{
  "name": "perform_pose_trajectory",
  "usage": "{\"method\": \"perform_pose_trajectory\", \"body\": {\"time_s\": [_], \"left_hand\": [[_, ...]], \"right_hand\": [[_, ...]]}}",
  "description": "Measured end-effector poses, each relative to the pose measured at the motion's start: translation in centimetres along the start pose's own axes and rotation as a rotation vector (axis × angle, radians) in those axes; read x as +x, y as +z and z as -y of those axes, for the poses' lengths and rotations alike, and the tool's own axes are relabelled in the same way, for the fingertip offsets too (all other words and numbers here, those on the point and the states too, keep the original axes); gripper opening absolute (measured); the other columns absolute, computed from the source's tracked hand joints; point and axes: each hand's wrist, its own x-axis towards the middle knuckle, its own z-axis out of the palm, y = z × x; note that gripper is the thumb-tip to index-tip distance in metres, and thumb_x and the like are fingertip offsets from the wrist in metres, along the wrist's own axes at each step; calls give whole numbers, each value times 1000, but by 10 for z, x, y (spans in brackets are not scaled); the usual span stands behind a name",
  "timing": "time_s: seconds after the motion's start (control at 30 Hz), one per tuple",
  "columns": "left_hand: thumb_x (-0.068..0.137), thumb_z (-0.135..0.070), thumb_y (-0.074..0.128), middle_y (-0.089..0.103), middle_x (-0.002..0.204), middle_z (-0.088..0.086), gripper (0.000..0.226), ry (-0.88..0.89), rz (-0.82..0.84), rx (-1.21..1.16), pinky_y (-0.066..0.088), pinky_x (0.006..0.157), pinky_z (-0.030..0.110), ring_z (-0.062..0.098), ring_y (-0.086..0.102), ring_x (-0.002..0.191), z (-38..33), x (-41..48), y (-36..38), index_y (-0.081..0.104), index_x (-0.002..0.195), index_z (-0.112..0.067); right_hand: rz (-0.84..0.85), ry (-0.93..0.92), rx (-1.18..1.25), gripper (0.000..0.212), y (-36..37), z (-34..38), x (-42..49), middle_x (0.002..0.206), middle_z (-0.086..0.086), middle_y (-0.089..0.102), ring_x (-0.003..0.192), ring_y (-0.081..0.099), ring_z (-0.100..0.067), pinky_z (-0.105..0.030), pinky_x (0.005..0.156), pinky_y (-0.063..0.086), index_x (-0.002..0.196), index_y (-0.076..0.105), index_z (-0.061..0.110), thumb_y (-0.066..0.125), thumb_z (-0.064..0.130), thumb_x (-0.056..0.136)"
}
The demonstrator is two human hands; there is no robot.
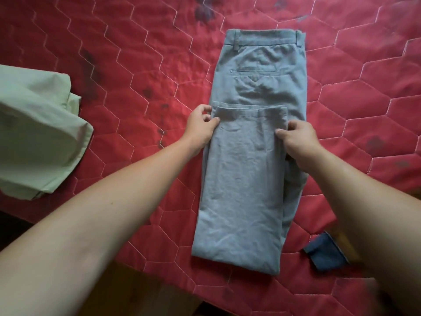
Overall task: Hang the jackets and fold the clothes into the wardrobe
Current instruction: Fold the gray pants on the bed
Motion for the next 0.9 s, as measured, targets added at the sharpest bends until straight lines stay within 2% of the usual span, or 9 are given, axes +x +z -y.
{"method": "perform_pose_trajectory", "body": {"time_s": [0.13,0.23,0.37,0.5,0.6,0.67,0.77,0.83,0.9], "left_hand": [[91,-10,67,64,94,4,49,56,-3,110,53,79,25,6,61,78,4,-14,-1,47,135,-19],[88,-11,71,62,98,-7,60,87,4,156,50,83,15,-7,62,79,23,-52,3,42,140,-21],[91,-17,72,72,95,11,33,-138,40,-16,56,80,37,21,70,84,55,-91,-5,52,117,-18],[96,-15,67,68,98,6,12,-380,167,-217,51,71,28,16,63,92,68,-121,-20,59,104,-17],[95,-14,68,72,103,4,12,-469,302,-206,59,73,30,15,68,96,81,-154,-36,63,105,-17],[94,-12,68,74,104,5,16,-495,354,-180,60,75,34,15,70,98,90,-177,-44,63,108,-15],[93,-8,70,72,94,7,19,-497,309,-142,59,72,38,18,70,90,103,-203,-44,60,109,-10],[90,-10,72,67,84,6,23,-372,176,-7,54,67,36,17,65,78,111,-214,-35,58,109,-13],[85,-13,72,64,90,3,40,-153,30,242,52,74,34,14,61,77,113,-219,-24,55,121,-21]], "right_hand": [[0,56,69,25,1,-10,-14,70,-1,59,69,57,-22,-51,69,57,75,60,14,66,32,91],[14,131,166,24,8,-24,-39,70,0,56,63,54,-18,-27,51,46,76,61,16,68,30,94],[123,235,358,19,12,-54,-76,70,2,66,60,61,-15,-23,47,42,76,65,17,71,25,93],[274,340,455,11,12,-85,-119,64,5,70,48,64,-9,-19,40,42,89,67,14,62,14,99],[310,403,487,17,19,-109,-152,94,-9,78,78,74,-25,-32,63,57,109,73,6,65,13,95],[287,429,491,23,24,-125,-172,105,-16,77,92,73,-33,-39,78,60,115,72,2,66,8,94],[265,336,352,31,32,-143,-198,105,-9,78,96,74,-27,-37,81,60,121,67,4,69,6,90],[211,170,-45,42,36,-142,-213,111,-7,73,105,70,-33,-43,88,56,122,57,10,71,24,84],[39,-5,-354,53,38,-133,-220,122,-17,62,113,60,-41,-48,92,51,125,45,12,72,30,84]]}}
